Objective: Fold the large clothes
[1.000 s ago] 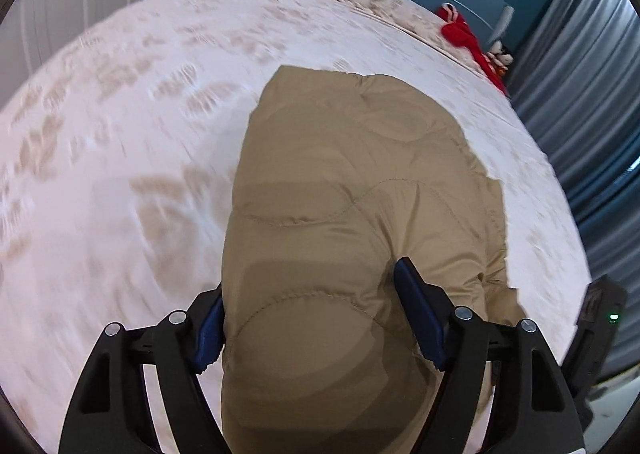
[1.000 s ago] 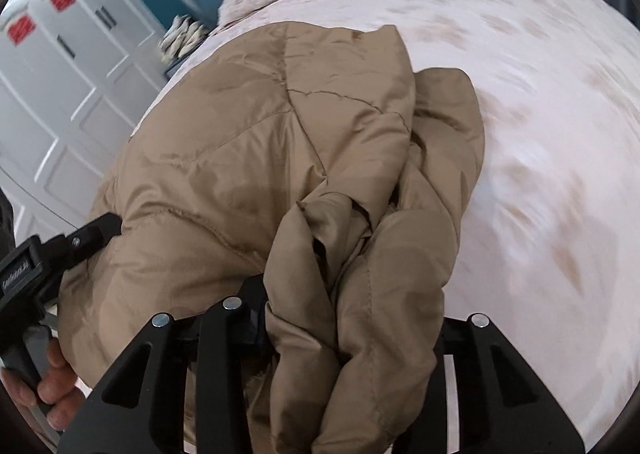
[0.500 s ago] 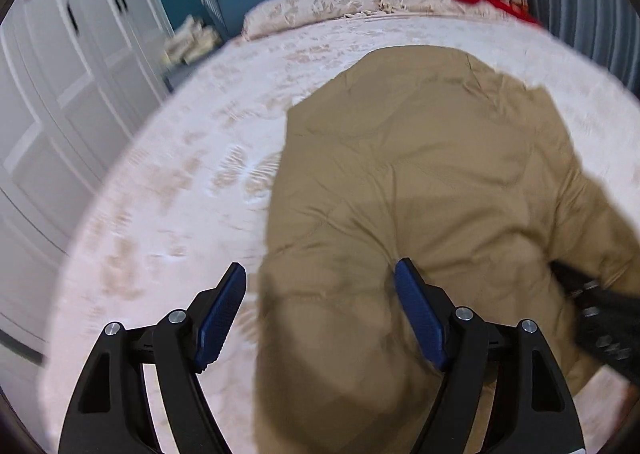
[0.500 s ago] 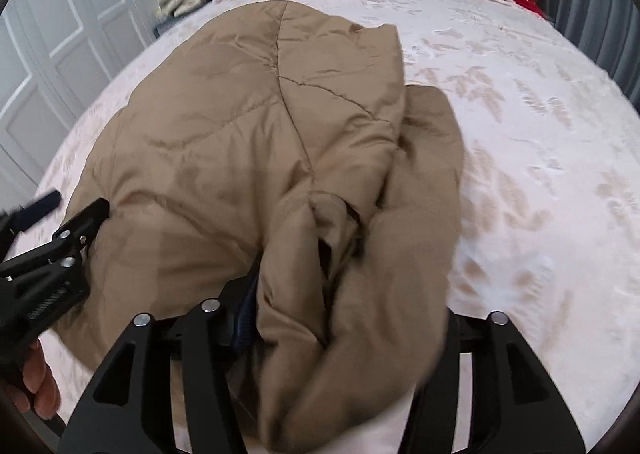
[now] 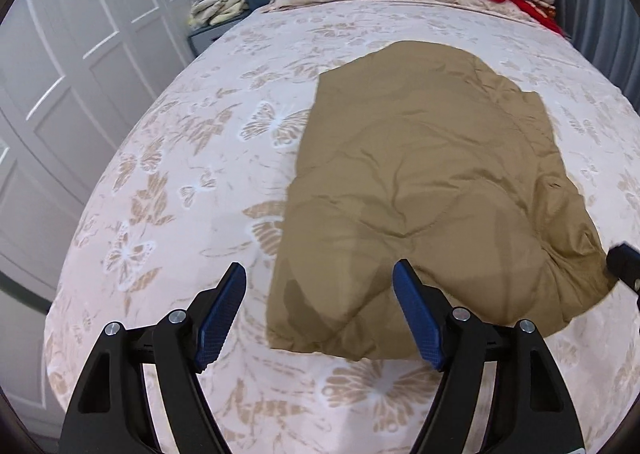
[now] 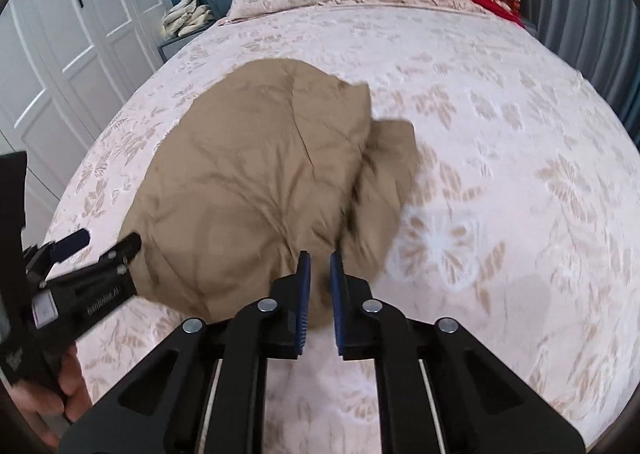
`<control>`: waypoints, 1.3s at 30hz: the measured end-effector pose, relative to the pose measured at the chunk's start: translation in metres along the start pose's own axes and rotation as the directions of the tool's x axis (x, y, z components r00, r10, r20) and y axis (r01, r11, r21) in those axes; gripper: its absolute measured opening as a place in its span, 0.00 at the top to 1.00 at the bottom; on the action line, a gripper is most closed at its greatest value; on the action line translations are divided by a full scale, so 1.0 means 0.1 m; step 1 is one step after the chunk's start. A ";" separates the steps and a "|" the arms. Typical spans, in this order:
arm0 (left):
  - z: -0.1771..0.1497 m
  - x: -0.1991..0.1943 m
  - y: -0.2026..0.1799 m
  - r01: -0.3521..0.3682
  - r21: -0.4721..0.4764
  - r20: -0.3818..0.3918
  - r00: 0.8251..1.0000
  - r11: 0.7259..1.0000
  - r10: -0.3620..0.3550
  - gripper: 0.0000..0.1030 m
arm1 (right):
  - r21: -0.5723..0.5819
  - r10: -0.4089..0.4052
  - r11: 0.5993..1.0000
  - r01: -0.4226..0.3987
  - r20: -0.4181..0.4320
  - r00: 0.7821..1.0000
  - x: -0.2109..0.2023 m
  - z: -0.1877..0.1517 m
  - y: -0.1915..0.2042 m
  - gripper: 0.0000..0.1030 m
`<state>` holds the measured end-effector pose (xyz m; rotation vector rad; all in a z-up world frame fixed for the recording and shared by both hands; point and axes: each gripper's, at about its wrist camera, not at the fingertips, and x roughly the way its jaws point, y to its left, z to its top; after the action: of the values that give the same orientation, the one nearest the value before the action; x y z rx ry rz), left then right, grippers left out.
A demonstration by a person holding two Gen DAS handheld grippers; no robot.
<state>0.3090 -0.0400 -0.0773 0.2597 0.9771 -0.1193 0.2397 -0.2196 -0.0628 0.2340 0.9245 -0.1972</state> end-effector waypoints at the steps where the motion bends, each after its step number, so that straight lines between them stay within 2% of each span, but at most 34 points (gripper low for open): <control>1: 0.01 0.02 0.01 -0.002 -0.009 -0.011 1.000 1.000 0.002 0.30 | -0.018 -0.013 1.000 0.013 -0.008 1.000 0.05 0.03 0.05 0.92; 8: -0.02 0.26 0.03 -0.023 -0.037 -0.081 0.996 0.999 0.020 0.27 | -0.049 -0.046 0.998 0.039 -0.153 0.987 0.66 -0.11 0.20 0.92; 13: -0.07 0.37 -0.03 -0.041 -0.012 -0.087 0.995 0.999 0.040 0.26 | -0.050 -0.053 0.998 0.045 -0.171 0.984 0.81 -0.17 0.23 0.92; 17: -0.11 0.47 -0.04 -0.031 -0.020 -0.100 0.995 0.999 0.029 0.25 | -0.062 -0.056 0.997 0.046 -0.175 0.983 0.92 -0.23 0.24 0.92; 28: -0.19 0.61 -0.13 -0.055 -0.008 -0.086 0.995 0.998 0.054 0.24 | -0.047 -0.046 0.998 0.039 -0.147 0.988 1.05 -0.36 0.22 0.92; 34: -0.23 0.54 -0.23 -0.119 0.030 -0.039 0.992 0.992 0.120 0.24 | -0.040 -0.017 0.999 0.011 -0.145 0.989 1.02 -0.36 0.19 0.92; 36: -0.27 0.41 -0.21 -0.105 0.030 -0.040 0.994 0.994 0.106 0.25 | -0.007 -0.002 1.000 0.000 -0.155 0.988 0.86 -0.34 0.13 0.88; 38: -0.37 0.20 -0.15 -0.072 0.002 -0.038 0.997 0.997 0.072 0.25 | 0.036 0.025 0.999 -0.021 -0.127 0.992 0.56 -0.40 0.08 0.65; 39: -0.43 0.12 -0.14 -0.066 -0.009 -0.037 0.997 0.998 0.065 0.25 | 0.040 0.027 0.999 -0.023 -0.103 0.994 0.42 -0.45 0.07 0.59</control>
<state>0.2785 -0.0414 -0.1123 0.2851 1.0045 -0.0496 0.2320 -0.2030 -0.1219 0.2932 1.0211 -0.1815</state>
